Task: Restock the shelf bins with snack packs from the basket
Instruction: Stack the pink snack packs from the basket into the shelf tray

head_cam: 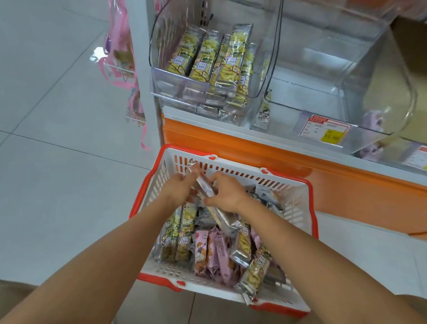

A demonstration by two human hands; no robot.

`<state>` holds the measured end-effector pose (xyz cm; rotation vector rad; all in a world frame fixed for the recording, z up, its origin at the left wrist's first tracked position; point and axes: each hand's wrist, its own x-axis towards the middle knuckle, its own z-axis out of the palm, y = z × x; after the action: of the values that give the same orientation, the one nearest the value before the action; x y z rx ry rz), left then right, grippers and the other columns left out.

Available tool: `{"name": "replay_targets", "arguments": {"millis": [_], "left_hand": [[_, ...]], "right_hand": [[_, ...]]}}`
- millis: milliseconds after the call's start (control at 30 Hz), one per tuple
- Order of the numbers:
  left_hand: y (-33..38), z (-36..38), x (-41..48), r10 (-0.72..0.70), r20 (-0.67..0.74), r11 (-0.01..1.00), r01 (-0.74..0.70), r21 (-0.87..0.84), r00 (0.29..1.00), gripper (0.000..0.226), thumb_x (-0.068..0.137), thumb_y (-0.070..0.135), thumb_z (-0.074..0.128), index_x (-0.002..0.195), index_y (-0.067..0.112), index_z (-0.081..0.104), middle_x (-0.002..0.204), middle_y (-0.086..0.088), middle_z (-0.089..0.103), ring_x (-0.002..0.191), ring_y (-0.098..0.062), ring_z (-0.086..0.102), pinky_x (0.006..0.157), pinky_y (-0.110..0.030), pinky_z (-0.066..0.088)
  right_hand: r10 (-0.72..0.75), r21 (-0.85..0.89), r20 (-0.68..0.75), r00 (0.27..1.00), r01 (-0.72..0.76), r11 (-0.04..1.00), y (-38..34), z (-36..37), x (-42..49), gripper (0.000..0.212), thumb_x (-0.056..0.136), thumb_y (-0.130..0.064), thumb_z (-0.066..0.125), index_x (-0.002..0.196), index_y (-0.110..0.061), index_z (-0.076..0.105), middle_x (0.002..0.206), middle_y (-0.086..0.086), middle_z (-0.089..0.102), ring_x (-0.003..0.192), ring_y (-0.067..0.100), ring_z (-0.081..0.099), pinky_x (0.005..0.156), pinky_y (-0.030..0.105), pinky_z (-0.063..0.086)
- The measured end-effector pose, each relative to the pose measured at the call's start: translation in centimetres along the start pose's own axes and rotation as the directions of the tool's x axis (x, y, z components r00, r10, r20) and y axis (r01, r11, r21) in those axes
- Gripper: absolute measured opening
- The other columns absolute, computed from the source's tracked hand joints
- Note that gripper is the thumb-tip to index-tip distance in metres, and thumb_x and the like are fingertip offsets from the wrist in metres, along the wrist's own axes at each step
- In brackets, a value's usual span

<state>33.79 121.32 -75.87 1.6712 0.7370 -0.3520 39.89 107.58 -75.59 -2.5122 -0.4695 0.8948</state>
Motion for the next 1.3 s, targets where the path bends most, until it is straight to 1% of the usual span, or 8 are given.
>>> {"name": "replay_targets", "arguments": {"millis": [167,333,533,667,767,900,1067,1300], "left_hand": [[0.8,0.2,-0.3,-0.063,0.006,0.952,0.062,-0.301,0.998,0.031,0.094,0.034,0.063,0.096,0.003,0.063,0.084,-0.013,0.069,0.057,-0.019,0.066,0.051,-0.027,0.055],[1.1,-0.7,-1.8,0.037,0.001,0.924,-0.034,-0.381,0.999,0.023,0.098,0.020,0.059,0.106,-0.002,0.061,0.093,-0.016,0.069,0.072,-0.024,0.067,0.056,-0.029,0.058],[2.6,-2.5,-4.8,0.169,0.056,0.847,-0.116,-0.519,0.984,0.034,0.101,0.019,0.053,0.126,-0.004,0.052,0.106,-0.015,0.067,0.083,-0.024,0.069,0.063,-0.026,0.058],[4.5,-2.6,-6.2,0.231,-0.039,0.888,-0.227,-0.399,0.972,0.031,0.103,0.027,0.049,0.116,0.000,0.058,0.100,-0.013,0.068,0.081,-0.023,0.069,0.070,-0.028,0.058],[5.9,-3.1,-6.7,0.322,-0.232,0.915,-0.365,-0.175,0.918,0.029,0.103,0.032,0.042,0.104,0.010,0.060,0.097,-0.007,0.066,0.088,-0.023,0.064,0.079,-0.034,0.053],[6.9,-5.1,-6.6,0.646,-0.396,0.761,-0.516,0.392,0.652,0.030,0.100,0.019,0.043,0.124,0.013,0.060,0.118,-0.004,0.057,0.104,-0.022,0.055,0.087,-0.036,0.043],[8.7,-7.4,-5.6,0.880,-0.275,0.464,-0.578,0.671,0.387,0.033,0.089,0.008,0.052,0.120,0.008,0.061,0.121,-0.013,0.056,0.112,-0.031,0.050,0.094,-0.045,0.041],[9.7,-9.7,-2.8,0.905,-0.064,0.298,-0.518,0.802,0.421,0.051,0.087,0.011,0.058,0.137,0.008,0.049,0.149,-0.014,0.042,0.144,-0.033,0.027,0.114,-0.056,0.028]], "right_hand": [[-0.168,-0.031,-0.121,0.978,0.165,0.986,-0.7,-0.3,-2.0,0.066,0.073,-0.025,0.082,0.130,-0.020,0.048,0.111,-0.002,0.055,0.097,0.015,0.051,0.075,0.026,0.034],[-0.246,0.098,-0.087,0.965,0.254,0.962,-1.4,-1.3,-4.2,0.063,0.081,-0.034,0.077,0.135,-0.023,0.046,0.110,0.002,0.053,0.093,0.019,0.053,0.074,0.030,0.042],[-0.280,0.271,-0.006,0.960,0.271,0.924,-1.5,-3.5,-6.8,0.055,0.092,-0.032,0.065,0.141,-0.041,0.042,0.126,0.005,0.052,0.107,0.017,0.057,0.093,0.033,0.047],[-0.326,0.305,-0.088,0.941,0.337,0.891,-2.2,-5.2,-8.5,0.055,0.090,-0.029,0.069,0.139,-0.036,0.047,0.123,0.006,0.056,0.109,0.020,0.057,0.093,0.030,0.047],[-0.344,0.305,-0.174,0.923,0.383,0.872,-2.9,-7.2,-9.8,0.054,0.089,-0.030,0.070,0.138,-0.037,0.049,0.111,-0.002,0.055,0.102,0.015,0.055,0.088,0.024,0.046],[-0.339,0.316,-0.310,0.888,0.432,0.845,-4.2,-9.9,-10.7,0.047,0.088,-0.032,0.070,0.132,-0.038,0.054,0.109,0.003,0.062,0.102,0.017,0.061,0.089,0.028,0.049],[-0.398,0.199,-0.372,0.838,0.491,0.848,-7.0,-13.4,-10.9,0.041,0.089,-0.031,0.069,0.128,-0.035,0.058,0.104,-0.009,0.060,0.091,0.005,0.059,0.086,0.021,0.050],[-0.220,0.200,-0.581,0.784,0.399,0.895,-11.7,-17.7,-5.4,0.040,0.087,-0.031,0.071,0.125,-0.024,0.061,0.073,-0.012,0.050,0.065,0.001,0.047,0.062,0.018,0.038]]}}
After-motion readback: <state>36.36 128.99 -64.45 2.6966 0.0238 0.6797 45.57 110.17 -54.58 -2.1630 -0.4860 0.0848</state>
